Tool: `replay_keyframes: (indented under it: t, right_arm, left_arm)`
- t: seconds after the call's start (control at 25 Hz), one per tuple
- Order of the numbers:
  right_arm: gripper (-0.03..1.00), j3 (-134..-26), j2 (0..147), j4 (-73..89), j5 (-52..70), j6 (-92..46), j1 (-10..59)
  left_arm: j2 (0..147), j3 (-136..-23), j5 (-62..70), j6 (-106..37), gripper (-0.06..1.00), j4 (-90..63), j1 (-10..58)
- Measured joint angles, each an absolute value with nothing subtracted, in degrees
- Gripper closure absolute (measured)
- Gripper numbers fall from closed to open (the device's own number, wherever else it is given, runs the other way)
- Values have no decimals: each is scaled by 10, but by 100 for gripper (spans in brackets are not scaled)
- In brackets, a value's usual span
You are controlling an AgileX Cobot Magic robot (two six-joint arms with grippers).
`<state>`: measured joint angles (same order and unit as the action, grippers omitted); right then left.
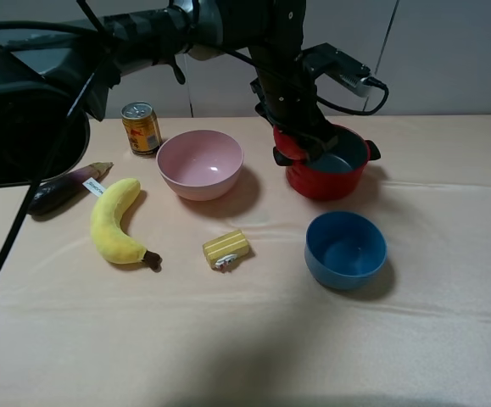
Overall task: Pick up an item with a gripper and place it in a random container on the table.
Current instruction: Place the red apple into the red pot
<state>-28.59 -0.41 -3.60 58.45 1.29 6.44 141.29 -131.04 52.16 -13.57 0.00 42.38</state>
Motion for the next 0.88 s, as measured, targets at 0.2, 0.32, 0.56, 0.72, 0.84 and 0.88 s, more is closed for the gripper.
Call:
replay_keyframes:
  t: [0.2, 0.32, 0.56, 0.72, 0.84, 0.88]
  right_arm:
    - [27, -286, -4, -36, 585, 13, 64]
    - [27, -286, -4, -36, 585, 13, 64]
    - [27, -286, -4, -36, 585, 13, 64]
    - [27, -286, -4, -36, 585, 13, 64]
    - [27, -286, -4, -36, 585, 13, 64]
    - [27, -286, -4, -36, 585, 13, 64]
  left_arm:
    - [1419, -1310, 459, -138, 22, 0, 424]
    - [1431, -1310, 433, -140, 22, 0, 427]
    - [1454, -1310, 374, -150, 22, 0, 435]
    - [1455, -1310, 358, -152, 22, 0, 438]
    - [1455, -1310, 354, -152, 22, 0, 439]
    - [1455, -1310, 353, -152, 22, 0, 439]
